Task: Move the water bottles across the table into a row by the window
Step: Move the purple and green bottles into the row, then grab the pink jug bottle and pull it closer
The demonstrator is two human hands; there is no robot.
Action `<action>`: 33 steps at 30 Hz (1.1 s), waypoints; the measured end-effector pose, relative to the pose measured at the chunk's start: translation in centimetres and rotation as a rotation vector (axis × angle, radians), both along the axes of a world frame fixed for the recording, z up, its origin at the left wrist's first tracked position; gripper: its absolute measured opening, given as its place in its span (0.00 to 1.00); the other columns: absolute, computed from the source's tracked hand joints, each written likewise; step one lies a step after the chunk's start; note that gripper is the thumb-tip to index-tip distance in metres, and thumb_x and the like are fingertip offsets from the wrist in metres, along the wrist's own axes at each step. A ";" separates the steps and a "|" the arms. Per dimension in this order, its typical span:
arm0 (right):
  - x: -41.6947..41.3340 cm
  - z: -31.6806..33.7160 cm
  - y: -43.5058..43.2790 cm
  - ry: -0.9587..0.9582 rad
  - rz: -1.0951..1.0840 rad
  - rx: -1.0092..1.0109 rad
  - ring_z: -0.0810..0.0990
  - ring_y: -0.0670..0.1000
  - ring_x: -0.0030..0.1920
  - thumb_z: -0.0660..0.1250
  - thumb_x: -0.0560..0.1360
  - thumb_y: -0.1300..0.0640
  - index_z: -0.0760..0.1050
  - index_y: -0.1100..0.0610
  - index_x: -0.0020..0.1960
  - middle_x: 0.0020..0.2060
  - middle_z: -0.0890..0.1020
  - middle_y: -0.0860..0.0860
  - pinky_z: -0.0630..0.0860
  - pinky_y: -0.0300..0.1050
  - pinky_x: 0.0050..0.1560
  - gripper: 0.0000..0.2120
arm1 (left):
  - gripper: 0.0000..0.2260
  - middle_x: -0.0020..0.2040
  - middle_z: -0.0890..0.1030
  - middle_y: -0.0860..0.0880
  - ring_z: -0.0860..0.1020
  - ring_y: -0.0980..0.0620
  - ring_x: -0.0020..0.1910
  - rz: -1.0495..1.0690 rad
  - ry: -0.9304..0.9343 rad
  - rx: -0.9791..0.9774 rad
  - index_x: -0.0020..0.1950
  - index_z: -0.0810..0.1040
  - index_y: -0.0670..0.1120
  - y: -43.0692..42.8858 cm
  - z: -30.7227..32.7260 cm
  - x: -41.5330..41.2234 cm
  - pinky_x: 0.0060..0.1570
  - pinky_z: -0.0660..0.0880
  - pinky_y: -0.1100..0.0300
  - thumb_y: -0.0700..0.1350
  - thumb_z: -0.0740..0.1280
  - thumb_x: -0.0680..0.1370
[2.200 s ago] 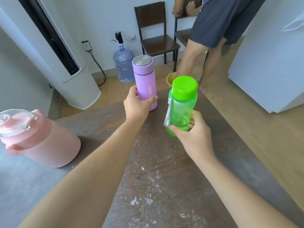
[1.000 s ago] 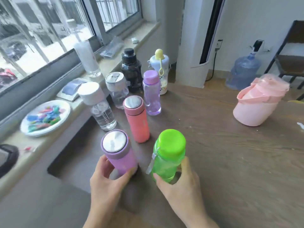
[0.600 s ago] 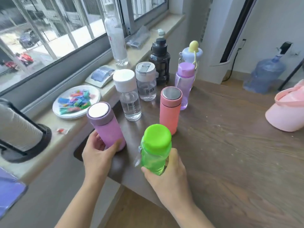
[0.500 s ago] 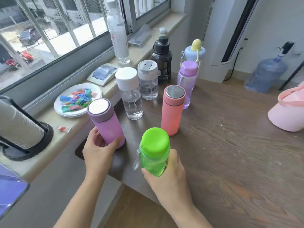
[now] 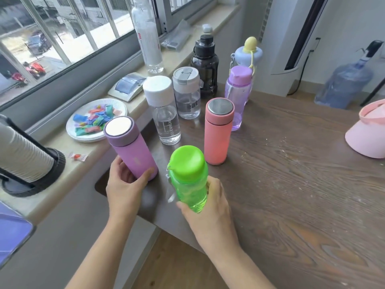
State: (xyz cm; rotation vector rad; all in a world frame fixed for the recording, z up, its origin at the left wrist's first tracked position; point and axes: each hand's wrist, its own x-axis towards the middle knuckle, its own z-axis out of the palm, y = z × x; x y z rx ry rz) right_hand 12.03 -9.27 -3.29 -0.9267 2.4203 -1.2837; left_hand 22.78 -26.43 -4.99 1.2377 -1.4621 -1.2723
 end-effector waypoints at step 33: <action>-40.9 0.4 24.7 -0.035 -0.461 0.098 0.78 0.57 0.60 0.83 0.64 0.51 0.77 0.57 0.66 0.57 0.83 0.54 0.74 0.50 0.61 0.33 | 0.36 0.73 0.75 0.63 0.73 0.64 0.74 -0.746 -0.282 -0.207 0.82 0.72 0.52 26.9 1.1 -42.4 0.74 0.68 0.68 0.50 0.81 0.75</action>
